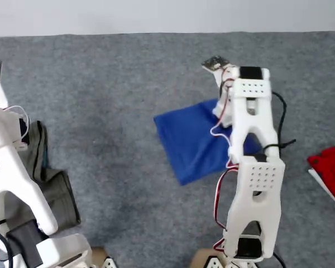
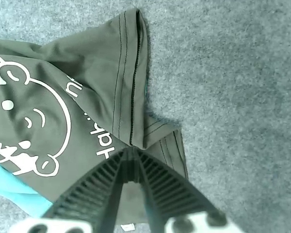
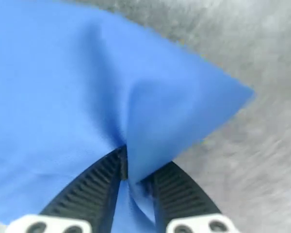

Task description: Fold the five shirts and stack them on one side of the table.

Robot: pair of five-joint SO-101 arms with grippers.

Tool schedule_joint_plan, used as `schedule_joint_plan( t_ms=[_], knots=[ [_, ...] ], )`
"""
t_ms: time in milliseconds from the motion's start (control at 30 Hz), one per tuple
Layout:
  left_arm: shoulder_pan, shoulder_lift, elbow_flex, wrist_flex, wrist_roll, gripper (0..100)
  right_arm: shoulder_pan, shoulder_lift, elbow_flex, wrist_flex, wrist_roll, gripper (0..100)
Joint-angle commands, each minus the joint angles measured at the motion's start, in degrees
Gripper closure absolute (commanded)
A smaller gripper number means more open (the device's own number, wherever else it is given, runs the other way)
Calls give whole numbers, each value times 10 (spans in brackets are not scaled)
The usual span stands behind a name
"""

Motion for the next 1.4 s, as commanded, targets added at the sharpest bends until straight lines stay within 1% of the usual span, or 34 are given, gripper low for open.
schedule_joint_plan(
  t_ms=[0,100,167,267,333,367,500,567,667,800,900,1033,1167,1200,1367],
  knots=[
    [-1,-31,-3,17,4,979,13,-8,-29,-44,114,987],
    [-1,-31,-3,17,4,979,13,-8,-29,-88,172,988],
    [-1,-31,-3,17,4,979,13,-7,-25,-117,189,988],
    [-1,-31,-3,17,4,980,15,0,-28,-145,187,980],
    [-1,-31,-3,17,4,980,18,4,-28,-146,178,936],
    [-1,-31,-3,17,4,980,22,4,-28,-146,160,902],
    [-1,-31,-3,17,4,980,38,3,-41,-149,36,775],
    [-1,-31,-3,17,4,980,43,3,-68,-139,-12,752],
    [-1,-31,-3,17,4,980,43,3,-121,-106,-96,752],
    [-1,-31,-3,17,4,980,40,3,-215,-26,-254,753],
    [-1,-29,-3,17,4,980,36,4,-275,44,-360,753],
    [1,-25,-3,16,4,980,20,7,-331,120,-474,753],
    [3,-25,-3,16,3,980,9,8,-329,124,-623,753],
    [3,-25,-3,16,3,980,7,7,-324,124,-651,753],
    [3,-25,-3,16,3,980,-13,-21,-256,126,-737,750]
  ],
)
